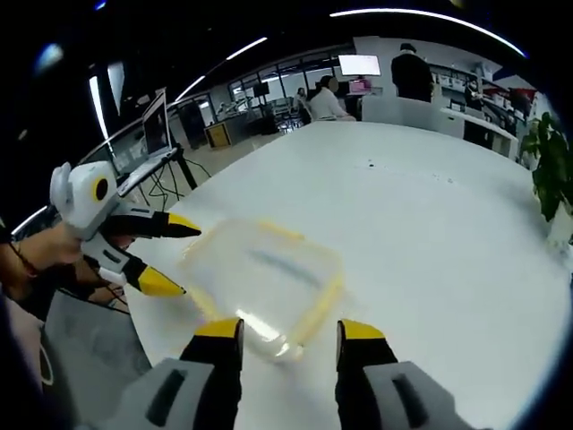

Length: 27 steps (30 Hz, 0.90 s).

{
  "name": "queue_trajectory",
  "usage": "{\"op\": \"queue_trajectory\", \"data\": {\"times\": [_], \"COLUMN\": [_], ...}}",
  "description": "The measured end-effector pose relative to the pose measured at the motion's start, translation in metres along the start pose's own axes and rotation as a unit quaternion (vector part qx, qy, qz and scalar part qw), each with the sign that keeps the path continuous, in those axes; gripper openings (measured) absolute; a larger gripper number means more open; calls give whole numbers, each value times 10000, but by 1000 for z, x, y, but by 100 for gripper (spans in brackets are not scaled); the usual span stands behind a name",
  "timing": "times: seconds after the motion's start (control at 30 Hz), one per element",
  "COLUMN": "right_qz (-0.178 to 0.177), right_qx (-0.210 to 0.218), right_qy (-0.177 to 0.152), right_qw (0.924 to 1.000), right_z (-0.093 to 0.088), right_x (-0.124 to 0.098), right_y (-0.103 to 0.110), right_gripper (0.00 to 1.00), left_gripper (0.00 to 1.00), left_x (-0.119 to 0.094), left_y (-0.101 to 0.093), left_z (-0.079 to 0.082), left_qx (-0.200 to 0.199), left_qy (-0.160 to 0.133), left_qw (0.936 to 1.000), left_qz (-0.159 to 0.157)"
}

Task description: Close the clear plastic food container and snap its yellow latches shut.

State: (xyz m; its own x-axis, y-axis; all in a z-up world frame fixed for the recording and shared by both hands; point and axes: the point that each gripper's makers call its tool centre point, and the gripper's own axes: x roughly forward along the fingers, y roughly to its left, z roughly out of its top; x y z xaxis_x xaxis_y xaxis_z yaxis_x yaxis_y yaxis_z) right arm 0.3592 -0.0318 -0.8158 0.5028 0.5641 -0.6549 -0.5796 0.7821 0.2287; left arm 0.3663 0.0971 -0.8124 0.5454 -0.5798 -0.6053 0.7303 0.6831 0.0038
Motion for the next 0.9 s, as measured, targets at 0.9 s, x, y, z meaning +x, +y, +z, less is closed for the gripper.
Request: {"op": "queue_trajectory", "data": {"times": [0.9], "right_qz": [185], "right_qx": [127], "right_qy": [-112], "right_qw": [9997], "right_z": [10], "right_x": [11], "right_y": [-2], "right_gripper": [30], "left_gripper": [43], "left_x": [14], "left_y": [16], "left_z": [-7], "left_qx": [73], "left_qy": [327], "left_qw": [9994], "left_qz": [84]}}
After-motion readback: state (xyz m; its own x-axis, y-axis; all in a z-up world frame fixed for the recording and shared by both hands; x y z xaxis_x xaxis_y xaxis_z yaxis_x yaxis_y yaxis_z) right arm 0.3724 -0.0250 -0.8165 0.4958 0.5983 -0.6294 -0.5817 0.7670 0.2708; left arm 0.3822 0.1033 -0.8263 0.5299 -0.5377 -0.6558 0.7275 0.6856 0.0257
